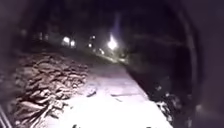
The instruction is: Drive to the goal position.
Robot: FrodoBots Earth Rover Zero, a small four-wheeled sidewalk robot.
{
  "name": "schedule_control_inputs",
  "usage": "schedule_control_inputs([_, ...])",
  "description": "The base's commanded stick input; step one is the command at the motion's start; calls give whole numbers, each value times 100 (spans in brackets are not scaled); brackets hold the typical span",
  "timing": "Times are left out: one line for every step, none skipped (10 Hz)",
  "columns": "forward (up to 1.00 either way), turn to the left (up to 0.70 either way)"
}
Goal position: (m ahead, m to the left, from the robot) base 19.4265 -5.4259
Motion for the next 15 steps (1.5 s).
schedule_control_inputs([45,0])
schedule_control_inputs([45,0])
schedule_control_inputs([45,0])
schedule_control_inputs([45,0])
schedule_control_inputs([45,0])
schedule_control_inputs([45,0])
schedule_control_inputs([45,0])
schedule_control_inputs([45,0])
schedule_control_inputs([45,0])
schedule_control_inputs([45,-17])
schedule_control_inputs([45,-25])
schedule_control_inputs([45,-27])
schedule_control_inputs([45,-14])
schedule_control_inputs([45,-3])
schedule_control_inputs([45,0])
